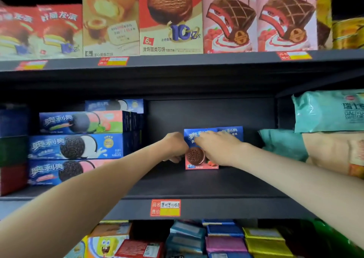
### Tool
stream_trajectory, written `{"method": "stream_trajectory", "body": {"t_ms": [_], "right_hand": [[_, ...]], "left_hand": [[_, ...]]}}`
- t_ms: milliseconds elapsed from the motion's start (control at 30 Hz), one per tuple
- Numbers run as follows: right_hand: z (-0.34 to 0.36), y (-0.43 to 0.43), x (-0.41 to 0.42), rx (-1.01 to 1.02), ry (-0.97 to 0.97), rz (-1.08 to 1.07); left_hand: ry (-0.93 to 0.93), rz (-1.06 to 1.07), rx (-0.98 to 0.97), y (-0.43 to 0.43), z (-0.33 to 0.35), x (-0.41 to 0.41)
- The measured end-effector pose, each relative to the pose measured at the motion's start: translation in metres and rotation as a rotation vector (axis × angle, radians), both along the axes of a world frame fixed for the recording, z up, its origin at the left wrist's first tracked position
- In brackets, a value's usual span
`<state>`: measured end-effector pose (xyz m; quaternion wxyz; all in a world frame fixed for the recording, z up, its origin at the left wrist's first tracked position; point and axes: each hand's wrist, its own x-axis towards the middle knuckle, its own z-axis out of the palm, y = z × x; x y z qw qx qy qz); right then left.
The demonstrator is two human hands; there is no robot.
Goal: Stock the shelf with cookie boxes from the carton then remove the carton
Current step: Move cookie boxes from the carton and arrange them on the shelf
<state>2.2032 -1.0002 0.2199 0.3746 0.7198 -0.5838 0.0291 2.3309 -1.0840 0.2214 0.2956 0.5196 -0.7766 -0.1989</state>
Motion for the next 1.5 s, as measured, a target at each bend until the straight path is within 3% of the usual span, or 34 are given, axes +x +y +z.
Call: {"method": "stream_trajectory", "body": {"t_ms": [100,367,500,633,767,1000,1500], "right_hand": [[-0.002,0.002,-0.004,0.177,0.094,0.014],[0.004,0.000,-0.017,0.266,0.114,0.156],[0.007,0.003,-0.035,0.061,-0.132,0.191],[0.014,0.001,-0.049,0.117,-0.327,0.099],[0.019,-0.004,-0.048,0.054,-0.389,0.109],[0.017,-0.006,-0.039,0.060,-0.286,0.184],[0.014,0.010,-0.070,0.116,-0.387,0.094]], "left_hand": [[0.022,0.020,0.032,0.001,0.002,0.003],[0.244,0.025,0.125,0.003,0.010,0.003],[0.580,0.026,0.200,0.004,0.011,-0.002],[0.750,0.056,0.319,-0.006,0.011,-0.009],[0.757,-0.091,0.391,-0.010,-0.005,-0.022],[0.793,-0.254,0.454,-0.017,-0.008,-0.023],[0.764,-0.327,0.528,-0.023,-0.004,-0.071]]}}
